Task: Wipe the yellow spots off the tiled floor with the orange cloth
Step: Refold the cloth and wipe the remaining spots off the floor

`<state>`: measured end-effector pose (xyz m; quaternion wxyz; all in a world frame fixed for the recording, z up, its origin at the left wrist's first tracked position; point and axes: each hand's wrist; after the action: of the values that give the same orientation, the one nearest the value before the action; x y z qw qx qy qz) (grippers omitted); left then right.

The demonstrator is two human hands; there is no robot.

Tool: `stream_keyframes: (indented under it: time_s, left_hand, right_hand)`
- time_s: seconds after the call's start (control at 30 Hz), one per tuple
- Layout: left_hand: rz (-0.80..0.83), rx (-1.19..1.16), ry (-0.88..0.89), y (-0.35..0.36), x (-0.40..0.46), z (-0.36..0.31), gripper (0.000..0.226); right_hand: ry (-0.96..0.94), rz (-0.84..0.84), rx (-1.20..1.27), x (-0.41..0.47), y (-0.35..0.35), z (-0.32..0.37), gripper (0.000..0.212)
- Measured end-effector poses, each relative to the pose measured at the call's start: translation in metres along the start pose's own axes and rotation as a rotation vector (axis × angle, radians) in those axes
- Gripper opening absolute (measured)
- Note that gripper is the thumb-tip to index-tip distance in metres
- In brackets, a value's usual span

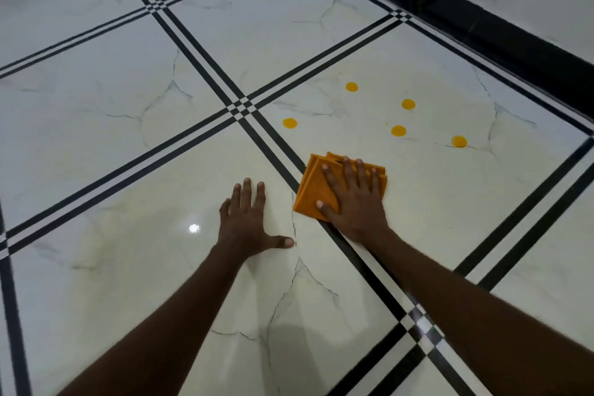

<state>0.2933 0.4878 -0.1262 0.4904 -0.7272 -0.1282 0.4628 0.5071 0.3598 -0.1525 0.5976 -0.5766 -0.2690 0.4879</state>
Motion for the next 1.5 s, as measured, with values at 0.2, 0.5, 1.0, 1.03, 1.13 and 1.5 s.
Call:
stream_keyframes:
  time_s: [0.2,0.5,1.0,1.03,1.13,1.5]
  left_hand:
    - [0.029,-0.022,-0.014,-0.002,-0.001,-0.004,0.144]
    - [0.074,-0.028,-0.053,-0.005,-0.002,-0.010,0.144]
    - [0.122,-0.029,-0.026,-0.006,0.001,-0.007,0.146]
    - [0.127,-0.026,-0.027,-0.007,0.001,-0.008,0.146]
    - [0.157,-0.016,-0.039,-0.011,0.000,-0.010,0.145]
    - [0.460,0.026,-0.065,-0.103,0.014,-0.001,0.095]
  right_hand:
    - [0.515,-0.350,0.378,-0.031,-0.035,-0.019,0.052]
    - [0.836,-0.100,0.752,0.001,-0.051,-0.005,0.034]
    - [0.216,-0.268,0.340,0.027,-0.148,-0.021,0.010]
    - [0.177,-0.191,0.232,0.031,-0.133,-0.014,0.014]
    - [0.002,0.062,0.219,0.036,-0.080,0.006,0.038]
    - [0.197,-0.202,0.026,0.032,-0.051,-0.009,0.021]
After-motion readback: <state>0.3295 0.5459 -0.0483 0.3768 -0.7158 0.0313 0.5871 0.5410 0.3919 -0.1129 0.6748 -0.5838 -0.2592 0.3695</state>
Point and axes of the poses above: each hand's wrist, its own x-axis towards the middle knuckle, its own y-axis out of the palm, z = x × y, and after that the axes turned 9 degrees about z, right-handed
